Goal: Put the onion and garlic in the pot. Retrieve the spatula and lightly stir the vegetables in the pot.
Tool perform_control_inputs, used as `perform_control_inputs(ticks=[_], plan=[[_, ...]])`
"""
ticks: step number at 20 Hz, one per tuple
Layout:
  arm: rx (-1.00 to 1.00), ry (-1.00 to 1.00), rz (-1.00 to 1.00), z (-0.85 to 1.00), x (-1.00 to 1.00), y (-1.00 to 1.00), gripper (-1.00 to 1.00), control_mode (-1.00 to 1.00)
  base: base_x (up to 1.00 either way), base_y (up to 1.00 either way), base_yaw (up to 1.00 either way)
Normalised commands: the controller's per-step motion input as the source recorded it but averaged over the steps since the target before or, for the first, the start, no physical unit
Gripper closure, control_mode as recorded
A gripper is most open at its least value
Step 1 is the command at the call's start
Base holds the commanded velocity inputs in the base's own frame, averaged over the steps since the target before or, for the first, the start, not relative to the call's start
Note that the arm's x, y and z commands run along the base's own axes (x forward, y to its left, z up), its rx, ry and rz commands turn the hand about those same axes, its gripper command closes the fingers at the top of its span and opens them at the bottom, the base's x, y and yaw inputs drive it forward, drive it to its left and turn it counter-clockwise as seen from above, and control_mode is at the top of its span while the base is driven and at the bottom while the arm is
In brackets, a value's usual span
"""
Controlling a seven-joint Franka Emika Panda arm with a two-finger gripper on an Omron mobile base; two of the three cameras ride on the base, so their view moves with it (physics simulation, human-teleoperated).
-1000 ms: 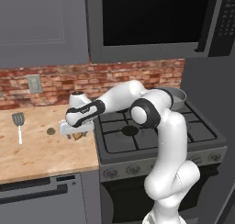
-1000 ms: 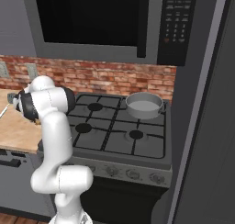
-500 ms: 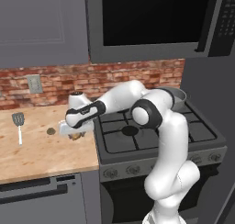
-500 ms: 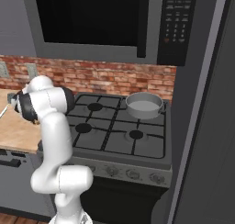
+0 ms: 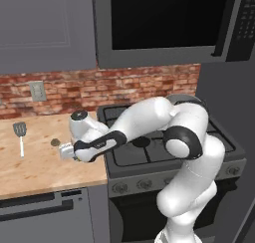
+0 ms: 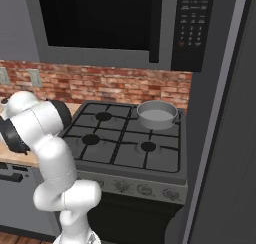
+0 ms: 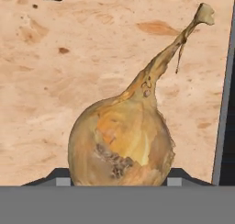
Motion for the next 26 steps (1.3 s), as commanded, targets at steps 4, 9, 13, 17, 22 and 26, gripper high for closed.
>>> perform_control_inputs(ticks=[4, 9, 13, 17, 22, 26], plan=[[0.0, -0.31, 0.0, 0.63, -0.5, -0.04, 1.0, -1.0, 0.0, 0.0, 0.0], [0.01, -0.13, -0.05, 0.97, -0.04, -0.32, 1.0, -1.0, 0.0, 0.0, 0.0], [0.04, 0.01, -0.06, 0.92, 0.0, -0.5, 1.0, -1.0, 0.0, 0.0, 0.0], [0.01, 0.02, -0.01, 0.64, 0.0, -0.68, 1.0, -1.0, 0.0, 0.0, 0.0], [0.0, 0.0, 0.0, 0.28, 0.0, -0.94, 1.0, -1.0, 0.0, 0.0, 0.0], [0.0, -0.08, 0.03, 0.0, 0.0, -1.0, 1.0, -1.0, 0.0, 0.0, 0.0]])
